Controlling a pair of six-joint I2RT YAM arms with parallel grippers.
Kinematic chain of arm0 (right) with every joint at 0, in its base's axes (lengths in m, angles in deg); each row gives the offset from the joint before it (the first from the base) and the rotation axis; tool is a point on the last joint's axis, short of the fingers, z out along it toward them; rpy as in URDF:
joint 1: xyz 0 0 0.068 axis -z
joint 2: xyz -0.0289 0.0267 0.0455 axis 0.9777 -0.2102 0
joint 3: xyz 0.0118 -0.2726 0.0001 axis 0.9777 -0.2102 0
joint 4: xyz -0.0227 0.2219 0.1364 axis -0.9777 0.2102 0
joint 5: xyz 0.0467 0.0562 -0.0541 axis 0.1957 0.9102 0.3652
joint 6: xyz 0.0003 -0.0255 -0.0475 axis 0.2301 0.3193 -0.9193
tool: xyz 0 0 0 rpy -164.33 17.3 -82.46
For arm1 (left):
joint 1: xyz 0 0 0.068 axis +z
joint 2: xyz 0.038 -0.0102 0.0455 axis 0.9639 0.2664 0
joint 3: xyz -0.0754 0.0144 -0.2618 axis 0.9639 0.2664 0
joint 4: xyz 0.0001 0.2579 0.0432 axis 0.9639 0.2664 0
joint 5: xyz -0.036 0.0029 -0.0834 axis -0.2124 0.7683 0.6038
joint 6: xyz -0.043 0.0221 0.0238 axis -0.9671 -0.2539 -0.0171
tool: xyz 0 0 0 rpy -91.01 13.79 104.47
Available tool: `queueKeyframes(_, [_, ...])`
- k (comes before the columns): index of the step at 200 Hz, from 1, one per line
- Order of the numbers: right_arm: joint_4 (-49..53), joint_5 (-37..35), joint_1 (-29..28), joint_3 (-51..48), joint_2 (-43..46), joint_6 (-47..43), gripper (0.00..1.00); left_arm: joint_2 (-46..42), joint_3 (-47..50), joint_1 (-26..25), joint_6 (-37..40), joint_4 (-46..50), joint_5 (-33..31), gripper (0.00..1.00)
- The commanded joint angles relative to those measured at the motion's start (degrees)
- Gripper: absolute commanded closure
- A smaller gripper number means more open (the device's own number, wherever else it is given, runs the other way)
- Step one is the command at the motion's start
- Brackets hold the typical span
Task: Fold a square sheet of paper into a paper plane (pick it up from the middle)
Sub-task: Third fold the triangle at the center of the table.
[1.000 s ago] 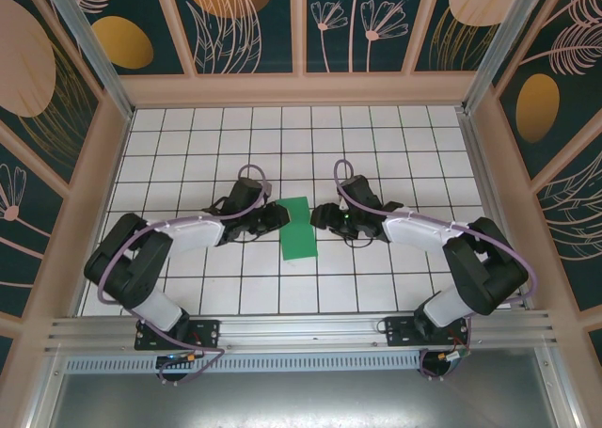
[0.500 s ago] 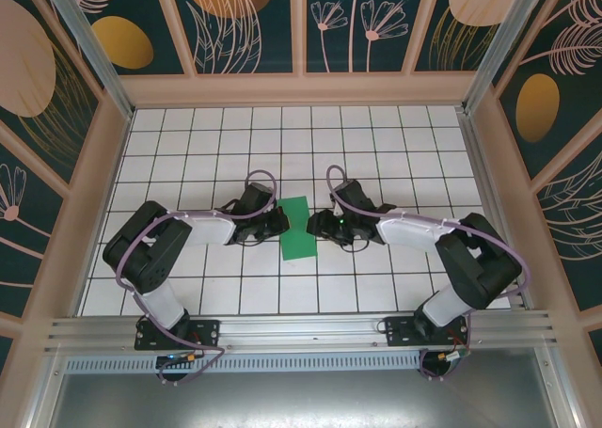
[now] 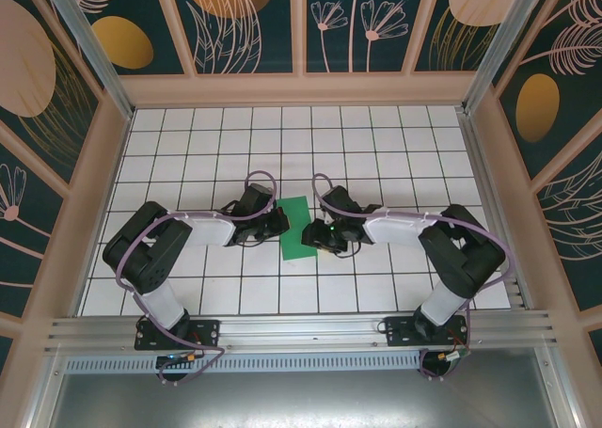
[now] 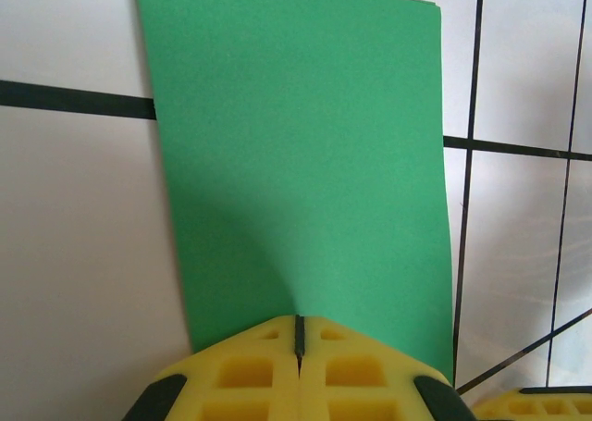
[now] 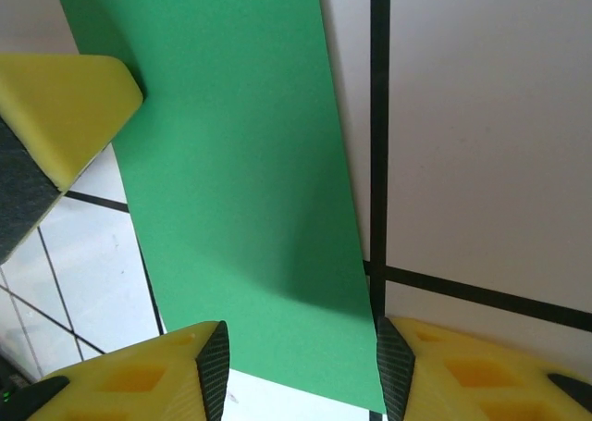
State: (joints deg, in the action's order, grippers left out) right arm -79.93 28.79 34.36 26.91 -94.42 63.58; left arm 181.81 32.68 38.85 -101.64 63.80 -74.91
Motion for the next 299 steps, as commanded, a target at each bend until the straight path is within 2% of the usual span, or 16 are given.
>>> queueKeyframes(1, [1.47,0.9,-1.22,2.16,-1.37,-1.08,0.52,3.61,2.48,-0.2,-0.01,4.43,-3.94,0.98])
queueKeyframes(55, [-1.0,2.25,-1.76,2.7,-1.91,-0.25,0.52,3.99,3.37,-0.16,-0.72,3.81,-4.19,0.99])
queueKeyframes(99, [1.87,-3.5,-1.67,4.58,-2.2,-0.4,0.52,4.04,3.91,-0.21,-0.98,3.36,-3.98,0.99])
queueKeyframes(138, [5.45,-11.85,-1.37,7.21,-1.27,-1.33,0.51,3.9,4.58,-0.19,-1.44,3.13,-4.55,1.0])
queueKeyframes(215, [10.85,-16.07,-1.79,14.78,-9.8,-3.65,0.53,3.91,5.75,-0.24,-2.55,2.24,-4.83,1.0])
queueKeyframes(299, [8.97,-8.77,-4.29,13.96,-8.62,-4.5,0.54,4.51,6.62,-0.17,-4.54,2.06,-5.68,1.0])
